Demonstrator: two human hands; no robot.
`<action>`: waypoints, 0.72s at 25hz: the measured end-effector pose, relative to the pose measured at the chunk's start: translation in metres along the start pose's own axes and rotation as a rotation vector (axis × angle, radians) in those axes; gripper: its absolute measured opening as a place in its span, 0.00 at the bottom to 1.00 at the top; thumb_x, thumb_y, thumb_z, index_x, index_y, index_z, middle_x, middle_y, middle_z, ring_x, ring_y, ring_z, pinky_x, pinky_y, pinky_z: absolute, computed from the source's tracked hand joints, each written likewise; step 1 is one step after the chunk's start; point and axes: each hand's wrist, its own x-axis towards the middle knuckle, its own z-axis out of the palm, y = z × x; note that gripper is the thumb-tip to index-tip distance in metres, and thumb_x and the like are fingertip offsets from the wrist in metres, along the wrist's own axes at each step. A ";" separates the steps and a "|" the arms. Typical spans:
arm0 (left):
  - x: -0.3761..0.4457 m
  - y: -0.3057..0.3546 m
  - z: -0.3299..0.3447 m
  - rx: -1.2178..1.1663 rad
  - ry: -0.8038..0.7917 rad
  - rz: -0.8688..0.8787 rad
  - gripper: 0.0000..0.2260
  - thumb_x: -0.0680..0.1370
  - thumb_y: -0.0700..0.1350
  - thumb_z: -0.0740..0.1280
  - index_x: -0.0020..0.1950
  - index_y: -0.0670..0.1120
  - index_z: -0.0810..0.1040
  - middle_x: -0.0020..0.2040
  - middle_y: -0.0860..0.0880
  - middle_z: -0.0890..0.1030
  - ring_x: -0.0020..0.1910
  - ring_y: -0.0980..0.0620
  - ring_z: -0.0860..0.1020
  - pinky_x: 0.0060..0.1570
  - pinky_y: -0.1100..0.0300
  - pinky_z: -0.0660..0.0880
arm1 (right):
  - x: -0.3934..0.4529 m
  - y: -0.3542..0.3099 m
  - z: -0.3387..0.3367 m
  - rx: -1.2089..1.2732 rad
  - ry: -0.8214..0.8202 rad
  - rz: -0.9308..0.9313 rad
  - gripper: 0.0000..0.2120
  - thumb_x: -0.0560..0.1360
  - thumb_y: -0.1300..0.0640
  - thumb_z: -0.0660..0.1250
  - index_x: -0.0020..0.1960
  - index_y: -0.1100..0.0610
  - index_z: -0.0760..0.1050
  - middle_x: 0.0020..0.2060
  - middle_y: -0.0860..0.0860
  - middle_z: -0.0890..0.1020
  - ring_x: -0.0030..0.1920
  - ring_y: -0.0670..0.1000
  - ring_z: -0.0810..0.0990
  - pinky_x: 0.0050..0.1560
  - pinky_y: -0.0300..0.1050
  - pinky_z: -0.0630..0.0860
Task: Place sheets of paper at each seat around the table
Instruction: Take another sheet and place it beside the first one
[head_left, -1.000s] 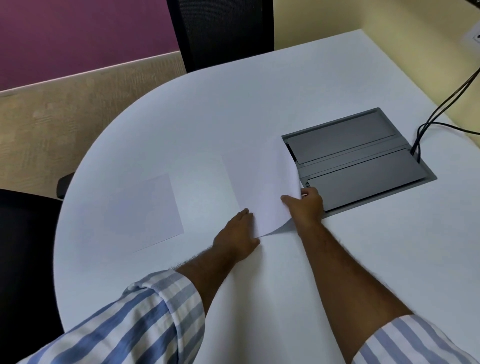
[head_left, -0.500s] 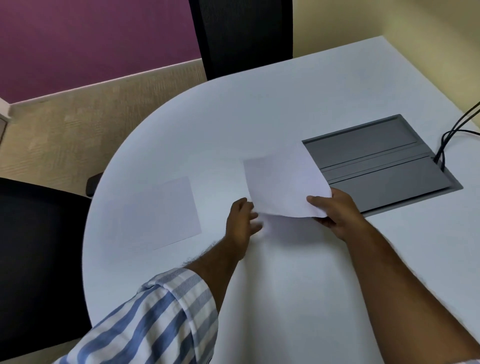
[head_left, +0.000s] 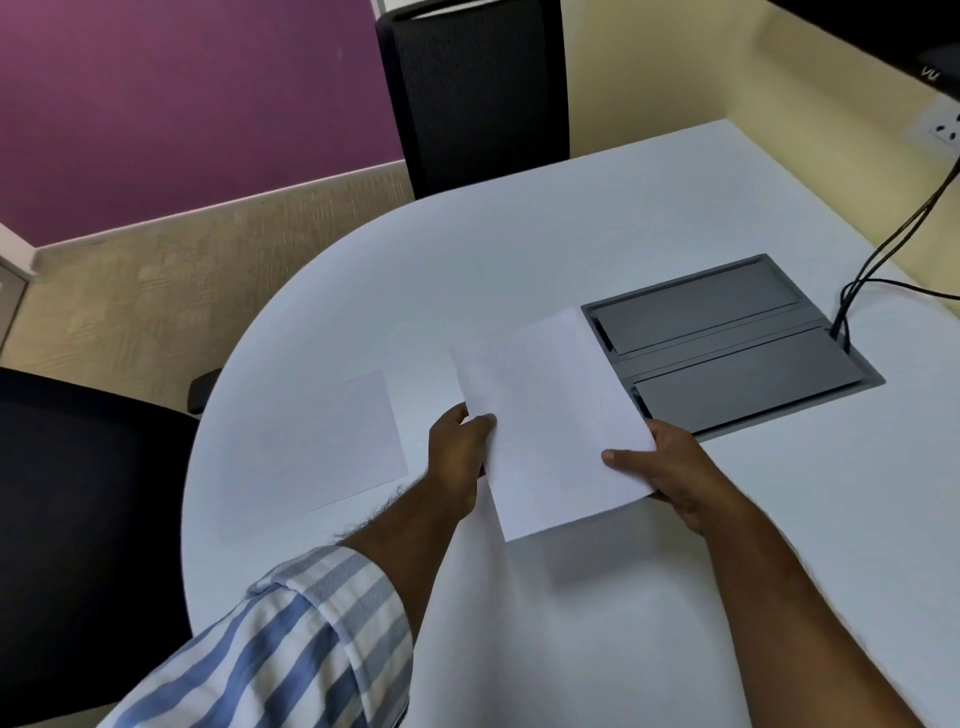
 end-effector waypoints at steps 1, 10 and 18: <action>-0.005 0.001 -0.004 0.021 -0.007 0.008 0.12 0.80 0.38 0.67 0.61 0.46 0.83 0.55 0.46 0.88 0.52 0.42 0.87 0.48 0.48 0.85 | -0.008 -0.001 0.001 -0.026 0.016 -0.020 0.23 0.73 0.54 0.80 0.66 0.54 0.80 0.59 0.51 0.86 0.58 0.55 0.86 0.56 0.53 0.83; -0.076 0.008 -0.028 0.063 -0.063 0.154 0.09 0.82 0.39 0.66 0.59 0.49 0.82 0.52 0.50 0.88 0.46 0.51 0.87 0.45 0.53 0.85 | -0.082 -0.011 0.024 -0.384 0.293 -0.222 0.19 0.78 0.53 0.72 0.65 0.61 0.80 0.61 0.53 0.84 0.61 0.56 0.82 0.62 0.49 0.78; -0.141 -0.011 -0.053 0.130 -0.183 0.198 0.11 0.82 0.41 0.66 0.63 0.49 0.81 0.57 0.49 0.87 0.55 0.45 0.85 0.56 0.44 0.83 | -0.167 0.016 0.036 -0.333 0.478 -0.218 0.17 0.80 0.56 0.66 0.68 0.58 0.79 0.63 0.52 0.84 0.59 0.54 0.83 0.59 0.46 0.80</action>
